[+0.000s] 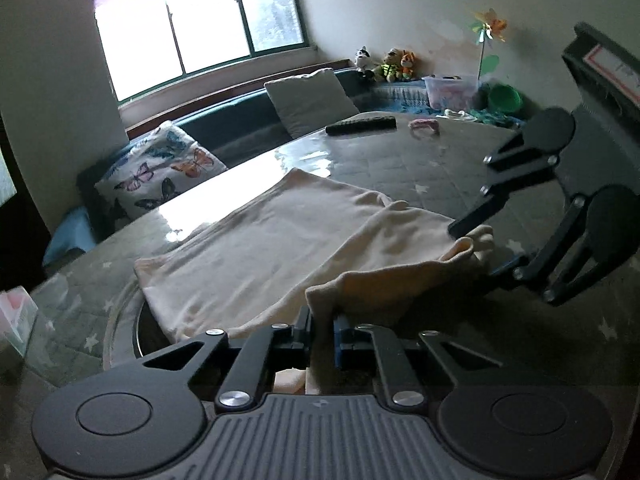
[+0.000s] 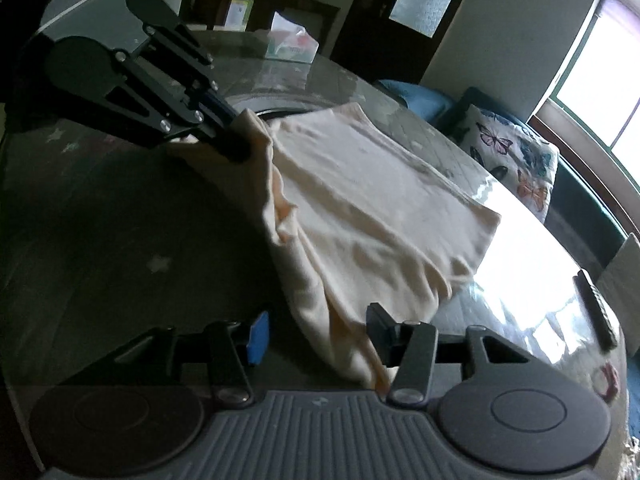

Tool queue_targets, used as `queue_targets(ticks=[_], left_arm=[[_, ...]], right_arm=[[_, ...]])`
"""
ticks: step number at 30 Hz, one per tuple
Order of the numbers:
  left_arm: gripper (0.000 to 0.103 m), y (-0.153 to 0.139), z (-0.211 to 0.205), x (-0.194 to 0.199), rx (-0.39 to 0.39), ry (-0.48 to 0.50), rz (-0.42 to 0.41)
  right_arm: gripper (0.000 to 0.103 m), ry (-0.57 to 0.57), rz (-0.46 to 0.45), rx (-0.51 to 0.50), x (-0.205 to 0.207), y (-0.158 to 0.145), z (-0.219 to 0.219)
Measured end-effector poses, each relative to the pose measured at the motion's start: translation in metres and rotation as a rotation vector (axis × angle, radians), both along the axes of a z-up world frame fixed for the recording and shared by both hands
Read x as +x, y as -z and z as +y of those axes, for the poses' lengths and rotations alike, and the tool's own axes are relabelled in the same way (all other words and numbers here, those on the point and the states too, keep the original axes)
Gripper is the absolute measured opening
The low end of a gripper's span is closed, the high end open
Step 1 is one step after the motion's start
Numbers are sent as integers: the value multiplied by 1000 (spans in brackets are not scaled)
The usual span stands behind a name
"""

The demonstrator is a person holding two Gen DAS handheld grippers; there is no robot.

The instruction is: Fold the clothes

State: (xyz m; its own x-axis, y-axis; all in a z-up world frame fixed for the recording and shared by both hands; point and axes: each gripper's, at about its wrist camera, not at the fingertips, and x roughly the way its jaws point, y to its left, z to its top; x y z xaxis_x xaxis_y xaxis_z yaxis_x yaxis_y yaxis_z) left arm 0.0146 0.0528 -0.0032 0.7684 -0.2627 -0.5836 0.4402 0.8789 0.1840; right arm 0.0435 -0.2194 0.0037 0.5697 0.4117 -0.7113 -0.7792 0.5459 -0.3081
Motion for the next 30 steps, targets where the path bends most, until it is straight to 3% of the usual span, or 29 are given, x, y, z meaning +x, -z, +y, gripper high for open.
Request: queue_targets(ticks=[4,7,8,10,18,19,20,23,30], left_arm=[[15,5,1,-6,4,-3,8],[23,8,1,-16,13,-5,5],[33,10,1,-21,25,-5,0],[40,14,0,-29,58,-11,-16],[40,32,3,-46,184,-13,-53],[34,32,5,-46,181,-11,-52],[20,32,7,-45,180,-10,-50],[5,29,10,-45,155,-14,-38],[4,-1,12,-69,86,-15,-68]], right_arm=[[23,2,61,43,17,-2,4],[13,28,112,84,28,-8,2],[12,39,129,101,32,-10,0],[11,60,153,133,37,-16,-2],[9,101,165,188,42,-29,-4],[8,104,163,190,42,-29,-4],[8,108,161,192,41,-29,-4],[6,121,150,201,36,-29,-3],[6,122,102,224,14,-45,-9]])
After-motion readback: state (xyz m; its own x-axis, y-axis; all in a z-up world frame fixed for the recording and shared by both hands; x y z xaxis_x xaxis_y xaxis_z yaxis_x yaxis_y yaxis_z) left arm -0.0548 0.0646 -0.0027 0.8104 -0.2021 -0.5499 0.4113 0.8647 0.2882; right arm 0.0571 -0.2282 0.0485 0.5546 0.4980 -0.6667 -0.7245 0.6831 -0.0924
